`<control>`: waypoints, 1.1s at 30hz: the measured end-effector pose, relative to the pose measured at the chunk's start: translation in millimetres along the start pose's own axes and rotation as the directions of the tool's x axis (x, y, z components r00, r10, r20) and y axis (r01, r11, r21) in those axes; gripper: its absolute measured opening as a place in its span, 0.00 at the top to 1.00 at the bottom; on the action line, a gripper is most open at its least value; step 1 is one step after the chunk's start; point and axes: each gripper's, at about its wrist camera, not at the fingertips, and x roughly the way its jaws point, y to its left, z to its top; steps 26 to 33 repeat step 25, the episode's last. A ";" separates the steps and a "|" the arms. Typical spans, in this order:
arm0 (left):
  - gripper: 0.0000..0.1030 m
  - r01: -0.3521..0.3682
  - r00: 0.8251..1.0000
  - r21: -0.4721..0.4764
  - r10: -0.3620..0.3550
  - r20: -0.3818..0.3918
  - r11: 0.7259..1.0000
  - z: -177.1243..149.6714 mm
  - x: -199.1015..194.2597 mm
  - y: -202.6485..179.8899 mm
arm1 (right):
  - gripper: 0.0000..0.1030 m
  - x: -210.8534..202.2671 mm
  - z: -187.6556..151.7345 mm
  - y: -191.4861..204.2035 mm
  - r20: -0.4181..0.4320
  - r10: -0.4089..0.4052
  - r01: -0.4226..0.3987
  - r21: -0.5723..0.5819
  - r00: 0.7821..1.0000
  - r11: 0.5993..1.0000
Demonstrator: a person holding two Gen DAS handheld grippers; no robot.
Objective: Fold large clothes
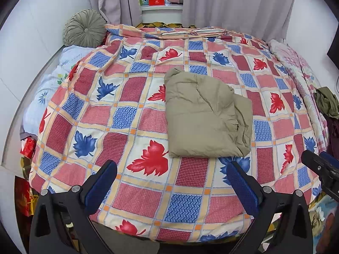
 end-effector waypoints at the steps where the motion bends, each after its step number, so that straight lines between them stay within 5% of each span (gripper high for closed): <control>1: 0.00 0.000 1.000 0.000 0.000 0.001 1.000 0.0 0.3 -0.4 | 0.14 0.0 0.0 0.0 0.000 0.000 0.000 0.000 1.000 1.000; 33: 0.00 0.002 1.000 -0.020 -0.002 0.008 1.000 0.7 -7.0 3.1 | 0.14 -1.8 -3.3 5.5 -0.003 0.000 0.000 0.006 1.000 1.000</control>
